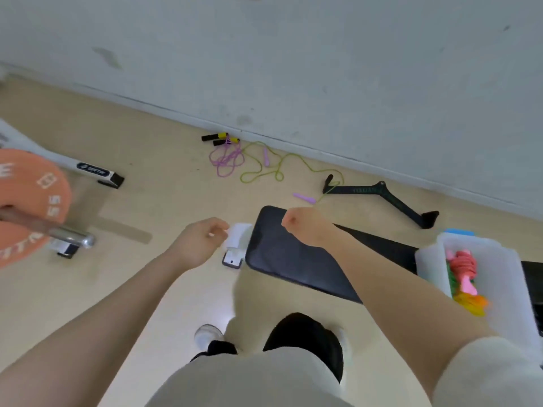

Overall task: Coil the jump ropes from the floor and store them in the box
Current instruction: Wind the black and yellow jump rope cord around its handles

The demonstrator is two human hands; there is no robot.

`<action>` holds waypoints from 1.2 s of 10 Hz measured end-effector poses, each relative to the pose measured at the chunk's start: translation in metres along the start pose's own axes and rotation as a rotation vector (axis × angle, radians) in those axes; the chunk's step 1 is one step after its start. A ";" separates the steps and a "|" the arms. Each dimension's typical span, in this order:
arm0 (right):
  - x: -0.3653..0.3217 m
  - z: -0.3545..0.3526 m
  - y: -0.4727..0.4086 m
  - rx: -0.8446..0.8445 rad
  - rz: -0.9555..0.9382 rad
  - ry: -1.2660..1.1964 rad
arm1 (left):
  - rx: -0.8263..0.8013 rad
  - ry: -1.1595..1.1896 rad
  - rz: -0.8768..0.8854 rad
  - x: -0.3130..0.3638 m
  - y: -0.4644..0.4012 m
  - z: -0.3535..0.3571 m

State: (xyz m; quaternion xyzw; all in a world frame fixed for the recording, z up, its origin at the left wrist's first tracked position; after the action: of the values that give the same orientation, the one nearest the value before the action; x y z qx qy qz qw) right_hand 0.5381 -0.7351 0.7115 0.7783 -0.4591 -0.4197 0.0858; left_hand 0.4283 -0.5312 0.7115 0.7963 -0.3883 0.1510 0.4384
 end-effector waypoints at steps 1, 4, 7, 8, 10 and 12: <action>-0.050 0.027 -0.031 -0.018 0.042 0.022 | 0.061 0.019 -0.030 -0.038 -0.006 -0.055; -0.118 0.034 -0.122 -0.040 0.110 0.106 | 0.121 0.067 0.029 -0.076 -0.062 -0.167; -0.160 -0.032 -0.317 -0.032 0.097 0.108 | 0.133 0.130 0.010 -0.045 -0.243 -0.257; -0.153 -0.062 -0.391 -0.008 0.139 0.127 | 0.109 0.138 -0.002 -0.015 -0.337 -0.268; -0.123 -0.097 -0.522 -0.016 0.210 0.160 | 0.032 0.108 -0.014 0.013 -0.498 -0.270; -0.065 -0.063 -0.668 -0.017 0.241 0.134 | -0.019 -0.060 -0.042 -0.035 -0.654 -0.235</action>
State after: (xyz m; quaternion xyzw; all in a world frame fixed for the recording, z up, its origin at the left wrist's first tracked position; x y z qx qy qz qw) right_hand 0.9988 -0.3232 0.4419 0.7429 -0.5391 -0.3574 0.1726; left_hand 0.9201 -0.1168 0.4447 0.8042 -0.3862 0.1140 0.4371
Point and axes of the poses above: each hand's wrist, its own y-axis away from the middle knuckle, its own z-axis out of the palm, x = y × z, the point moved 1 cm from there along -y, towards the middle knuckle, and after that the axes turned 8 degrees about -z, right-handed, at the moved point
